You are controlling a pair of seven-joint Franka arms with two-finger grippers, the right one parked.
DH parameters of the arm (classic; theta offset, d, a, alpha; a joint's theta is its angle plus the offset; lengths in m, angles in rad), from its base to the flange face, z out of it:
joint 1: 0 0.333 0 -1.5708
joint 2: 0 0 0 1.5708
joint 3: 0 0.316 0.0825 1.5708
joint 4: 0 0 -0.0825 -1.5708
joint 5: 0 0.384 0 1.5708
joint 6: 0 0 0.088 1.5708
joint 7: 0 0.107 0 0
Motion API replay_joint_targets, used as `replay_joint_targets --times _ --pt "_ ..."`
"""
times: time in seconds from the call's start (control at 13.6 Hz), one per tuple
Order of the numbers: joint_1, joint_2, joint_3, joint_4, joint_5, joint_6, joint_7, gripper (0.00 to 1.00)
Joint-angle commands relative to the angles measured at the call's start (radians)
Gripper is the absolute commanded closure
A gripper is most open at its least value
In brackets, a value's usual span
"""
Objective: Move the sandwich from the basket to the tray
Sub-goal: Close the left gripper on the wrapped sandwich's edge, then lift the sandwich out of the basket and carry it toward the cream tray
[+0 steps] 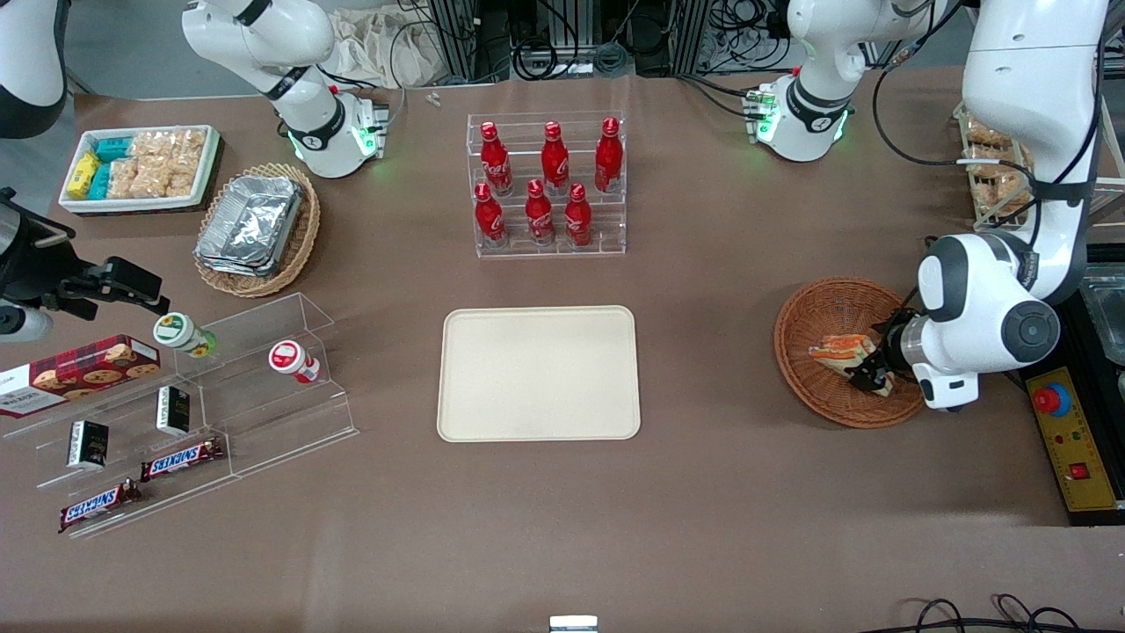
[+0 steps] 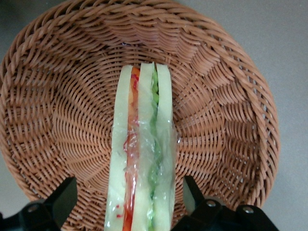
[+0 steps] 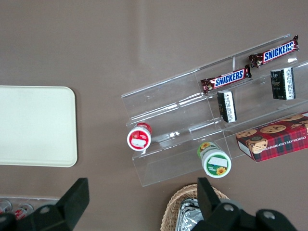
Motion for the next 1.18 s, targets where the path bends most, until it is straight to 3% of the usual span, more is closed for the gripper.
replay_joint_targets --times 0.0,0.07,0.22,0.29,0.52,0.74,1.11 --pt "0.008 0.006 -0.010 -0.014 -0.003 0.027 -0.019 0.25" --pt "0.008 0.009 -0.010 -0.012 -0.005 0.032 -0.020 0.41" --pt "0.008 -0.003 -0.010 -0.006 -0.005 0.024 -0.020 0.83" --pt "0.004 -0.032 -0.010 -0.004 -0.005 0.012 -0.017 1.00" --pt "-0.002 -0.127 -0.016 0.076 -0.002 -0.167 0.016 1.00" --pt "-0.002 -0.149 -0.096 0.269 0.000 -0.434 0.128 1.00" --pt "-0.002 -0.139 -0.358 0.357 0.032 -0.501 0.304 1.00"
